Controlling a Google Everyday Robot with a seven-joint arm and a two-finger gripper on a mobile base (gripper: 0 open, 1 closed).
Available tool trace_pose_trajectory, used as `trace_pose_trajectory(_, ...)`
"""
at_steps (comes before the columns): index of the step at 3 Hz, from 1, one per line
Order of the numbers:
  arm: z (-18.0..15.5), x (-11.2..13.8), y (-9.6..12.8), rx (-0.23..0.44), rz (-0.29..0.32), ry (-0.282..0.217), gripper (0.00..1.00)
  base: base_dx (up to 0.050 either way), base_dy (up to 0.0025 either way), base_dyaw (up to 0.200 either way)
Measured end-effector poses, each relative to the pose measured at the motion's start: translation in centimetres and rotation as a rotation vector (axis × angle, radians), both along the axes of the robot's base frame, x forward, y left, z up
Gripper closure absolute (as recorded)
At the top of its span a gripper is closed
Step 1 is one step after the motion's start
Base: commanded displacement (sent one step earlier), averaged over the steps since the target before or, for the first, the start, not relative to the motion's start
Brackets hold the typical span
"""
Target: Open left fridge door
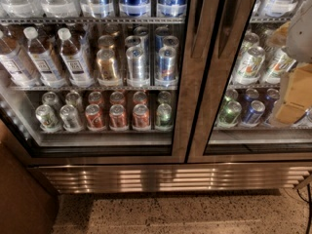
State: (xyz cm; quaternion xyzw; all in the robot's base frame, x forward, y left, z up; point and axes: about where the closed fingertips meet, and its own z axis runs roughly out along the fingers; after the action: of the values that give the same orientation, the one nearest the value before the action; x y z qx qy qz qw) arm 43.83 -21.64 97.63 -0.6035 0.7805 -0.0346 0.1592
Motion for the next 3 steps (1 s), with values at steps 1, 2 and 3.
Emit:
trace_pose_trajectory(1, 0.1, 0.0, 0.1, 0.000, 0.004, -0.002, 0.00, 0.000, 0.00000, 0.000)
trace_pose_trajectory(2, 0.4, -0.1, 2.1, -0.020, 0.053, -0.013, 0.00, 0.000, 0.00000, 0.000)
trace_pose_trajectory(3, 0.8, -0.5, 4.6, -0.045, 0.113, -0.026, 0.00, 0.000, 0.00000, 0.000)
